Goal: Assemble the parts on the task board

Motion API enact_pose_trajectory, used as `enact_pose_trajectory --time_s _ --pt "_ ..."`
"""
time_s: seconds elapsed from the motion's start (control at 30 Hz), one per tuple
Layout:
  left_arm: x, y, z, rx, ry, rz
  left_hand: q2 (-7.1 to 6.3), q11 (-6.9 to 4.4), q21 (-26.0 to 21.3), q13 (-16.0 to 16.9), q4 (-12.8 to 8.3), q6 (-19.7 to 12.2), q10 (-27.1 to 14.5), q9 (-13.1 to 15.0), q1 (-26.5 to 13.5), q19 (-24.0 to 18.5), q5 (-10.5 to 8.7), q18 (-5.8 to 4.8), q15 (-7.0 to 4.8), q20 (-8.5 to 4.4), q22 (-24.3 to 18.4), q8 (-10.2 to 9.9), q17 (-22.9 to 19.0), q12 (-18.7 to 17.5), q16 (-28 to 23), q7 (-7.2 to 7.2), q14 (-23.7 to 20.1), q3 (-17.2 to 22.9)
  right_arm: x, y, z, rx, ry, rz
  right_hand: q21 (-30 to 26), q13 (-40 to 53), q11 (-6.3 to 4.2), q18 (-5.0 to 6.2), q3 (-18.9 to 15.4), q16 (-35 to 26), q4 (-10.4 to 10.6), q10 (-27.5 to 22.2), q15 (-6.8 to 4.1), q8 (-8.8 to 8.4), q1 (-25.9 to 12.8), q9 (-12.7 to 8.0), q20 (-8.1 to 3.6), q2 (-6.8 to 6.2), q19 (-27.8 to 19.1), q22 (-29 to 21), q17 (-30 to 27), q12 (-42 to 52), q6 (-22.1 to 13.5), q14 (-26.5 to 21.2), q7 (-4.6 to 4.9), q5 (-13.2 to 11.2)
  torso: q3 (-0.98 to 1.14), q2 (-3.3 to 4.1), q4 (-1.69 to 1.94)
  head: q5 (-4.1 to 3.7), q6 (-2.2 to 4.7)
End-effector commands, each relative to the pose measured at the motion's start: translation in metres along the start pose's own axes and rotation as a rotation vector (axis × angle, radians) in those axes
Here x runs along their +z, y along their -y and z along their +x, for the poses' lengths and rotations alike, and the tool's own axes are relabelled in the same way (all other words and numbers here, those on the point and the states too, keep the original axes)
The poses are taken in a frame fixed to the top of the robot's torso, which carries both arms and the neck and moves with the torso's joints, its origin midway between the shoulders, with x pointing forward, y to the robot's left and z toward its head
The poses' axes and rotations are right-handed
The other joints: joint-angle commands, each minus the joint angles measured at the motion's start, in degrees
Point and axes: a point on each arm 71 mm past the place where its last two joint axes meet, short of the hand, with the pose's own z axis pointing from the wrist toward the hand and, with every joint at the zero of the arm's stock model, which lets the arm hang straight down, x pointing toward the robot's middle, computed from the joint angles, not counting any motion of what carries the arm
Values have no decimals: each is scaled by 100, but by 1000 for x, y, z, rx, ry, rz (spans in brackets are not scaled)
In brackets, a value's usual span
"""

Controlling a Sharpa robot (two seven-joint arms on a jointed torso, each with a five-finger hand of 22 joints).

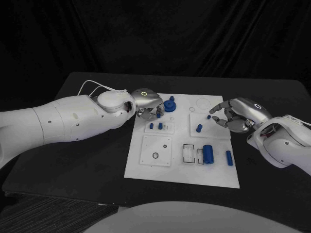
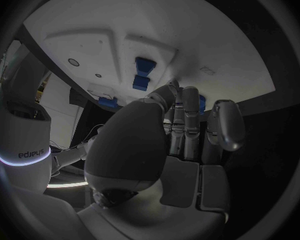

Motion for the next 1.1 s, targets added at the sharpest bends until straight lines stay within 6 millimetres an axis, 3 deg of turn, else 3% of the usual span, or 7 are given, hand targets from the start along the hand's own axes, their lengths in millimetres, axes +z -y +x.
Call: enact_pose_trajectory --time_s 0.03,0.47,0.6,0.8,0.87,0.97,1.1 --pt "2 4 1 -3 -7 21 24 -4 -27 15 0 37 -60 9 -34 -43 36 97 10 -6 917 27 -22 29 -46 -1 -49 -39 -1 1 1 -1 -5 15 -20 561 -12 109 8 -34 -32 -46 15 -18 48 -5 3 4 -47 556 286 -26 -33 250 7 -25 0 1 4 0 0" --pt "1 -2 3 -2 -16 -15 -116 32 -249 141 85 -633 -393 -122 -191 -171 -31 132 43 29 865 -182 -200 43 -175 -108 -254 -136 -1 2 1 -1 -4 17 -26 552 -14 109 21 -43 -55 -52 14 -19 65 -7 2 1 -50 556 278 -35 -33 245 6 -18 2 -1 6 -12 0" --pt "-1 -7 3 1 -16 -40 -172 108 -332 165 129 -1053 -503 -213 -237 -209 -38 145 91 46 847 -179 -225 41 -198 -230 -298 -139 -2 2 0 -1 -3 18 -26 552 -14 109 21 -43 -55 -52 14 -19 65 -7 2 1 -50 556 278 -35 -33 245 6 -18 2 -1 5 -11 0" --pt "-4 -15 3 7 -7 -72 -254 181 -497 168 217 -2072 -706 -458 -281 -279 -43 169 146 76 815 -182 -242 7 -232 -504 -354 -168 -3 2 0 0 3 18 -38 542 -13 111 25 -41 -66 -60 14 -18 73 -7 1 -4 -53 554 280 -44 -32 245 6 -15 -2 0 4 -8 0" --pt "-7 -20 3 12 4 -88 -303 210 -814 151 287 -2486 -880 -593 -280 -453 -43 220 182 98 740 -187 -268 -41 -300 -570 -469 -204 -3 2 -1 0 11 17 -38 537 -13 111 26 -45 -71 -64 13 -18 76 -7 1 -8 -53 554 276 -48 -31 244 6 -14 -3 0 3 -10 0" --pt "-12 -27 3 19 24 -106 -333 247 -1555 139 354 -2477 -1138 -623 -242 -908 -43 329 234 143 570 -153 -323 -89 -462 -574 -753 -241 -5 3 -3 0 22 19 -67 517 -11 115 26 -53 -76 -81 14 -17 76 -7 1 -15 -61 548 269 -67 -30 241 7 -14 -4 0 4 -31 0" --pt "-22 -37 1 29 58 -128 -320 263 -3915 175 462 -2146 -1746 -611 -217 -2594 -54 595 326 266 77 -68 -582 -10 -1139 -564 -1586 -348 -8 5 -8 -2 40 25 -98 469 -3 119 26 -69 -84 -121 18 -12 74 -6 2 -26 -70 541 253 -112 -18 235 8 -18 -7 0 4 -51 0"
